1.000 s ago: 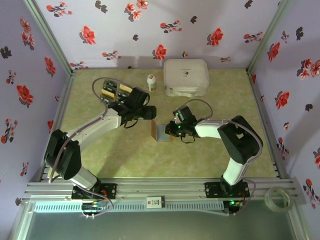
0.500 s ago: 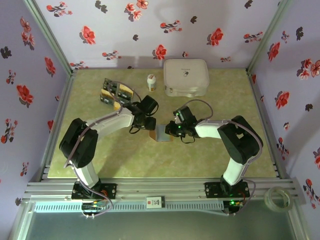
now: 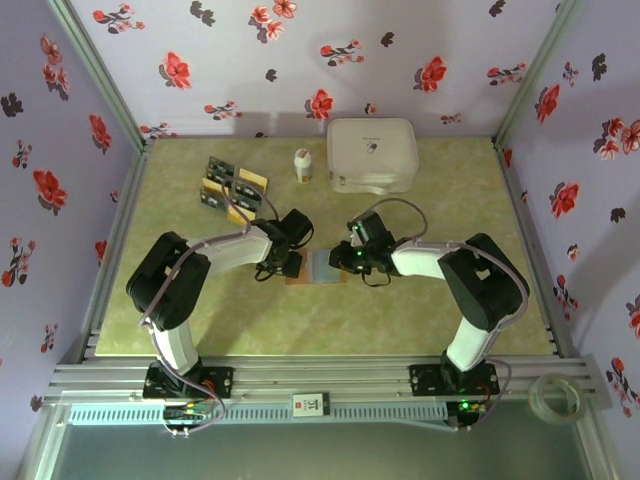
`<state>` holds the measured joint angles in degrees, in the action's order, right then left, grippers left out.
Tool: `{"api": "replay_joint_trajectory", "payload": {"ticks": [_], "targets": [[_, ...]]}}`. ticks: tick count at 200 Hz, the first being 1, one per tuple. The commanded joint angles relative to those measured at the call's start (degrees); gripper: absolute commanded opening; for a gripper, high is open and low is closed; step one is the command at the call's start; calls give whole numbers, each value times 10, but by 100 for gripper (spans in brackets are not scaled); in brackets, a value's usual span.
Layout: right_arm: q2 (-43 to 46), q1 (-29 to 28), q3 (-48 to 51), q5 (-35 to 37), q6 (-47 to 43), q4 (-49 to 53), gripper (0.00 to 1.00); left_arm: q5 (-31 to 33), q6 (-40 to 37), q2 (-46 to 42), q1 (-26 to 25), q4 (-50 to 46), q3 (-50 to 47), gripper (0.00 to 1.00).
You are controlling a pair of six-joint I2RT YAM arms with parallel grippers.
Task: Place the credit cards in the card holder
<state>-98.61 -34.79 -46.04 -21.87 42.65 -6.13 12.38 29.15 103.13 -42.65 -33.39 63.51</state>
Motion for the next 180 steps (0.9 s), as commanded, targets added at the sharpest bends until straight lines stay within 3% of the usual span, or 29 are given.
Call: {"api": "replay_joint_trajectory", "payload": {"ticks": [1,56,116,180], "targets": [[36,-2,-10,1,7,32,24,21,-16,13,-3,-1,0,60],[70,-1,-55,28,-29,106,27,6,-7,-14,-1,-19,32,61],[32,12,-85,20,-49,120,23,-43,29,-76,-10,-34,81,61],[-7,16,-98,11,-56,116,21,-68,48,-68,-20,-16,79,55]]}}
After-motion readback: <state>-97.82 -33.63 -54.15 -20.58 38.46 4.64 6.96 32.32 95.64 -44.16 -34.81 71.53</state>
